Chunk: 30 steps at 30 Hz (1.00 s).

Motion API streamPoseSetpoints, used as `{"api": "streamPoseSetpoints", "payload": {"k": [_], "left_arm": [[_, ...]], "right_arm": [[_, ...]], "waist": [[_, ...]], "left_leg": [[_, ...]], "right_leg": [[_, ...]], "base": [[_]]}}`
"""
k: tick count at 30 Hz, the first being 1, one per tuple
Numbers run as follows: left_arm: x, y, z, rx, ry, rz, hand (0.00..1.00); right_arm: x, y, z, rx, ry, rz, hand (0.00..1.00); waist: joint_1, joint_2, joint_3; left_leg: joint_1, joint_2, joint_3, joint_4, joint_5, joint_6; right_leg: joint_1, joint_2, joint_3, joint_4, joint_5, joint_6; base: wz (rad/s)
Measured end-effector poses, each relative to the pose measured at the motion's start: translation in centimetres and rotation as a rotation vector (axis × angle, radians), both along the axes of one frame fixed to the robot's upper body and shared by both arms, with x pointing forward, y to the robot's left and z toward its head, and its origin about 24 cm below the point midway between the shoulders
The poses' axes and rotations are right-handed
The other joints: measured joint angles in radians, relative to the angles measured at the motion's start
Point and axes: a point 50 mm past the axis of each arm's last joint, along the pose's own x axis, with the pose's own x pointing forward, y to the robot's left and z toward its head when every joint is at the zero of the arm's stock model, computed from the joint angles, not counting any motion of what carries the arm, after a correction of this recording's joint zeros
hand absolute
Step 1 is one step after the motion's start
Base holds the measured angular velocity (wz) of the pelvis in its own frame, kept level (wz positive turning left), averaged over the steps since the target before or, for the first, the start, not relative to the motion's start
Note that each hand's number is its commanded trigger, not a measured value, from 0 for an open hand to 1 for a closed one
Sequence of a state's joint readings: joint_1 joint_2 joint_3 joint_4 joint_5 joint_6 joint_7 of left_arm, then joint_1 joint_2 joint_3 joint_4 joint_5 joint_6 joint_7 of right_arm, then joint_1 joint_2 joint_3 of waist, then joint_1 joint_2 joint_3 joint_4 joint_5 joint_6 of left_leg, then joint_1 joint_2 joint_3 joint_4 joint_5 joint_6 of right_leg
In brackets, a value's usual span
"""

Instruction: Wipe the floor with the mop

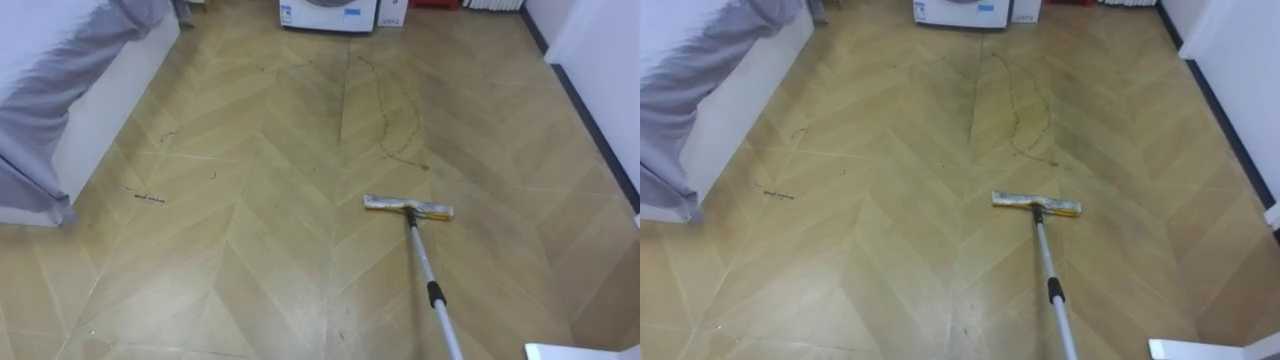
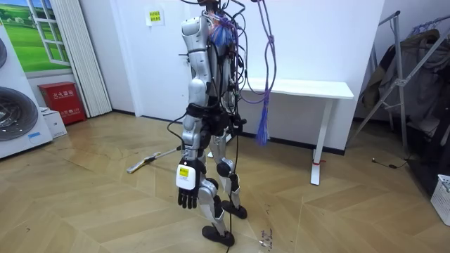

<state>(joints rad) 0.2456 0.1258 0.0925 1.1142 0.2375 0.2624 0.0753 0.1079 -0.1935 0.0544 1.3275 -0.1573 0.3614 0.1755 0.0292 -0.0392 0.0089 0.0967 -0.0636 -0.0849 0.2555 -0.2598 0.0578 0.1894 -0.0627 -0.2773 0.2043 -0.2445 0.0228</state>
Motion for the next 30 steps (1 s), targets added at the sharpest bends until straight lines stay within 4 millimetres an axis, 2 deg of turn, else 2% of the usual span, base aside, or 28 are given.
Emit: {"api": "streamPoseSetpoints", "payload": {"k": [7,9,15,17,22,25,26,28,30], "left_arm": [[1.0,0.1,0.0,0.005,-0.017,-0.025,0.0],[1.2,0.0,0.0,0.002,-0.019,-0.043,0.0],[2.6,-0.3,-0.1,0.0,-0.044,-0.093,0.0],[3.0,-0.3,-0.1,0.0,-0.053,-0.111,0.0],[3.2,-0.6,-0.1,-0.001,-0.058,-0.134,0.0],[3.9,-1.1,-0.2,-0.012,-0.074,-0.146,0.0],[4.2,-1.2,-0.2,-0.014,-0.085,-0.148,0.0],[5.6,-1.4,-0.2,-0.017,-0.12,-0.159,0.0],[6.3,-1.4,-0.1,-0.012,-0.142,-0.162,0.0]], "right_arm": [[0.4,0.0,0.0,-0.006,-0.015,-0.015,1.0],[0.4,-0.1,0.0,-0.011,-0.016,-0.013,1.0],[0.8,-0.3,0.0,-0.021,-0.038,-0.01,1.0],[1.1,-0.4,0.0,-0.023,-0.055,-0.009,1.0],[1.8,-0.5,0.0,-0.032,-0.085,-0.014,1.0],[2.3,-0.5,0.0,-0.045,-0.114,-0.027,1.0],[2.4,-0.5,0.0,-0.048,-0.123,-0.025,1.0],[2.6,-0.6,0.0,-0.071,-0.142,-0.025,1.0],[2.6,-0.8,0.0,-0.092,-0.152,-0.034,1.0]], "waist": [[0.001,0.006,-0.0023],[0.002,0.017,-0.0072],[0.0,0.026,-0.0044],[-0.002,0.034,-0.0065],[-0.018,0.042,-0.0049],[-0.022,0.049,-0.0022],[-0.022,0.047,-0.0037],[-0.021,0.047,0.0054],[-0.019,0.054,0.0071]], "left_leg": [[-0.042,-0.001,-0.002,0.015,0.0,-0.001],[-0.057,0.0,-0.004,0.018,0.0,0.0],[-0.124,0.0,-0.004,0.038,0.001,-0.001],[-0.159,0.0,-0.004,0.047,0.001,0.0],[-0.233,0.0,-0.002,0.086,0.001,0.0],[-0.3,0.0,-0.002,0.131,0.001,0.0],[-0.317,-0.003,-0.001,0.148,0.001,0.0],[-0.393,-0.012,0.001,0.205,-0.002,0.003],[-0.469,-0.017,0.002,0.284,-0.028,0.002]], "right_leg": [[-0.038,0.0,-0.001,0.009,0.001,-0.001],[-0.055,-0.001,0.0,0.018,0.001,-0.001],[-0.121,-0.001,0.0,0.036,0.001,-0.003],[-0.155,-0.002,-0.001,0.042,0.002,-0.003],[-0.229,-0.007,-0.002,0.08,0.001,-0.003],[-0.304,-0.019,0.001,0.142,-0.013,-0.008],[-0.326,-0.025,0.001,0.167,-0.019,-0.008],[-0.418,-0.045,0.007,0.267,-0.047,-0.016],[-0.496,-0.053,0.031,0.35,-0.078,-0.019]], "base": [[0.01],[0.0],[0.0],[0.0],[0.03],[0.06],[0.11],[0.15],[0.04]]}}
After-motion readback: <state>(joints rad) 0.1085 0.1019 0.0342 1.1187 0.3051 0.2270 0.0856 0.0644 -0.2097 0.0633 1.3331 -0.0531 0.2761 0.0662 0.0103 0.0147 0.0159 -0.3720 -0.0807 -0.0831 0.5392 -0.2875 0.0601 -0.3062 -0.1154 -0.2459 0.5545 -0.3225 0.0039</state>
